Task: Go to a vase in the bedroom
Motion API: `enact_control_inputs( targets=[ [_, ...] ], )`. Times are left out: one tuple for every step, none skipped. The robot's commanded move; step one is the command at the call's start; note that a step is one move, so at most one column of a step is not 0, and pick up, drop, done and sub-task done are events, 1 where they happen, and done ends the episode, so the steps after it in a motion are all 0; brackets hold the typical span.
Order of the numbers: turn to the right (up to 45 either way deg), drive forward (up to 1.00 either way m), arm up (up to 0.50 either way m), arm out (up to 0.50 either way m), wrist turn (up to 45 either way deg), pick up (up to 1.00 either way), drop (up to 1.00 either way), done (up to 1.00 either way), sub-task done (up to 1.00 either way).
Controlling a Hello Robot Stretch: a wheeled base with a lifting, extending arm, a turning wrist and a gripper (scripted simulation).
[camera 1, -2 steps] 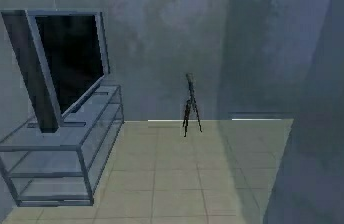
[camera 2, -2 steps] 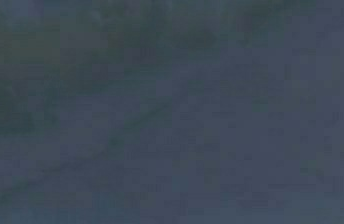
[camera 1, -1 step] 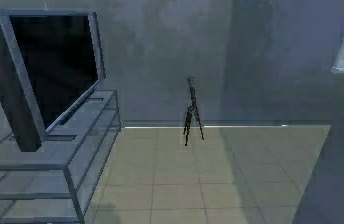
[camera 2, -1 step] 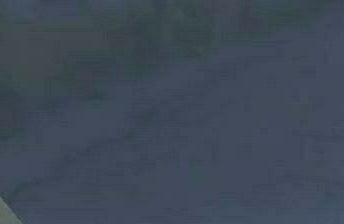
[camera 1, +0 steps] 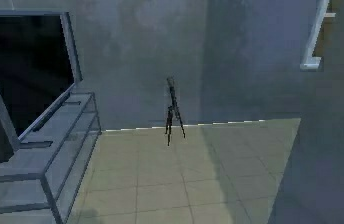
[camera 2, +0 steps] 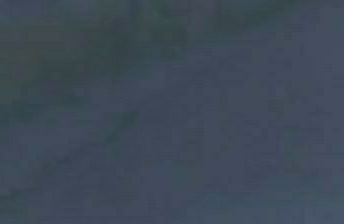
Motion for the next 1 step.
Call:
enact_control_inputs(
  targets=[
    [0.0, 0.9, 0.0, 0.0, 0.0, 0.0, 0.0, 0.0, 0.0]
  ],
)
